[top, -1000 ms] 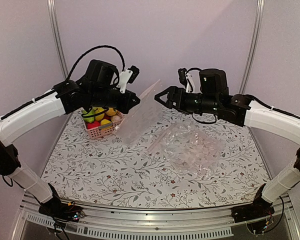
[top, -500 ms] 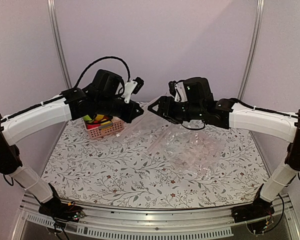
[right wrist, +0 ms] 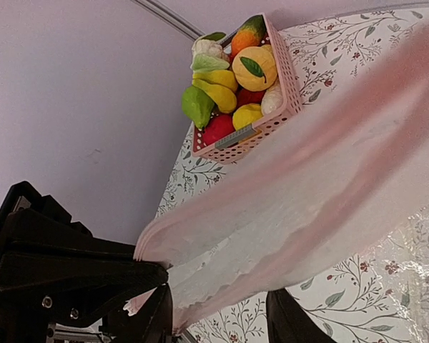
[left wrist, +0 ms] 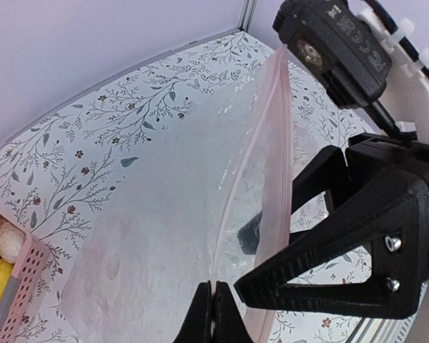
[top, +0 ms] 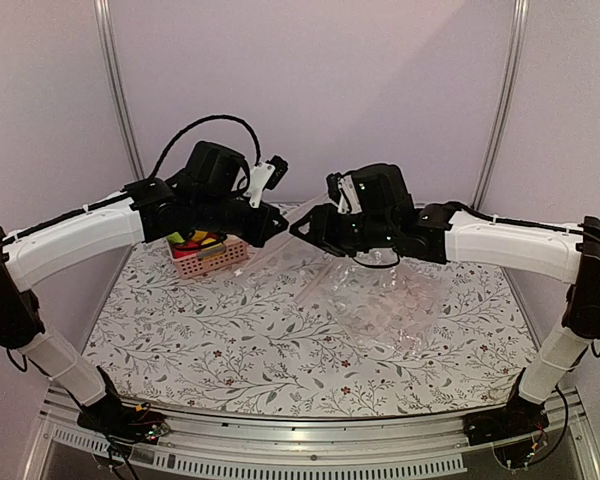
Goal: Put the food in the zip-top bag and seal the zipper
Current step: Open the zipper food storage bag.
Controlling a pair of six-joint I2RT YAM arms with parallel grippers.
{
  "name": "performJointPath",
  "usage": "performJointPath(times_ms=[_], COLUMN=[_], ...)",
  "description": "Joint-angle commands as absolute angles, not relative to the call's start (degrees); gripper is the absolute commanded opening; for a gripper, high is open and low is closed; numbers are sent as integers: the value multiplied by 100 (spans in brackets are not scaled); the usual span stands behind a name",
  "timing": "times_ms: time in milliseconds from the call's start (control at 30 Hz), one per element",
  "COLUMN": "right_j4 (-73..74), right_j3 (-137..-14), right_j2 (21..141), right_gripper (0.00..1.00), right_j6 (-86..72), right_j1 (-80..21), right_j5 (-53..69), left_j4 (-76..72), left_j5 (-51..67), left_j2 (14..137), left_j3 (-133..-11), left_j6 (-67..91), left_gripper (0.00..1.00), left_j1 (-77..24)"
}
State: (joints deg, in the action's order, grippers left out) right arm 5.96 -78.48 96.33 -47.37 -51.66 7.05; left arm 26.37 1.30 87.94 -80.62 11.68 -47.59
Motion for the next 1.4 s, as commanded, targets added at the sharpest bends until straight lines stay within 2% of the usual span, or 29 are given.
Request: performJointPath(times_ms=[0, 200, 367, 467, 633, 1000, 1200, 1367], right_j4=[571, 465, 404, 398, 403, 752, 990, 1640], right_j3=[-8016, -8033, -8025, -7977, -7817, -7646, -7762, -8145], right_j2=[9790, 9890, 9931, 9915, 9808, 9431, 9198, 8984], right_gripper=[43, 40, 25, 11, 0, 0, 0, 0], right_j6=[-4804, -4910, -4978, -5059, -5084, -4937, -4712, -4150], right_j1=[-5232, -5255, -5273, -5279, -5278, -5280, -5299, -5454], right_j5=[490, 449, 342, 295, 121, -216, -321, -968], left_j4=[2544, 2505, 2522, 2590, 2746, 2864, 2639, 2305], left_j5=[152, 158, 26, -288, -957, -2691, -2435, -2104], left_j2=[8817, 8766, 8733, 8684, 8575, 8226, 7967, 7670], left_j3=[-7972, -7948, -7944, -7955, -7991, -7998, -7857, -7608], left_j6=[1204, 1214, 1153, 1011, 717, 80, -170, -137], left_gripper=[0, 0, 0, 0, 0, 0, 0, 0], left_j1=[-4843, -4843, -4843, -4843, -4843, -4834, -4834, -4834])
